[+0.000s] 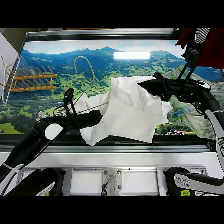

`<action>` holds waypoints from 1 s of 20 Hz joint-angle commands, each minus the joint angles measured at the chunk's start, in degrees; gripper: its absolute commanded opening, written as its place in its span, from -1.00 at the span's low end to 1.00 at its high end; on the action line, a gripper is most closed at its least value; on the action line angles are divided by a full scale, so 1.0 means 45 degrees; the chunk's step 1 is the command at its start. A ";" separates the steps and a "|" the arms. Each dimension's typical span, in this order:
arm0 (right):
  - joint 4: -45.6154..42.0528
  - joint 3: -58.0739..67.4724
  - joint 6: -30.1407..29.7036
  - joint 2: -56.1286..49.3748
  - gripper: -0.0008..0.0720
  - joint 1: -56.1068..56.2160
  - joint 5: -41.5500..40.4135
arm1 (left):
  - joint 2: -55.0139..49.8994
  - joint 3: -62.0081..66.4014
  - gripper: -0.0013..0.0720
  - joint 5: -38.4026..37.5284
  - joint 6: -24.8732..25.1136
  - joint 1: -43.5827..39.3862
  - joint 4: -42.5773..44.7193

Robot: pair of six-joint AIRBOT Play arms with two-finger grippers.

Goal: Fold the clothes and pants, and hang the long-sleeved shirts on hangers.

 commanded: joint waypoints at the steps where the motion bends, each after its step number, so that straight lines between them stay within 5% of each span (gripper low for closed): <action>1: 0.0053 0.0015 0.0228 0.0301 -0.95 -0.0155 -0.0204 | 0.0957 -0.0627 -0.93 -0.0763 0.0024 0.0937 0.0019; 10: 0.0160 0.0015 0.1030 0.1049 -0.95 -0.0223 -0.0622 | 0.3900 -0.2064 -0.93 -0.2807 0.0461 0.4294 -0.0073; 20: 0.2390 0.0015 0.1253 0.1049 -0.95 -0.0219 -0.0695 | 0.0233 0.0423 -0.93 -0.2803 0.1797 0.3133 -0.0330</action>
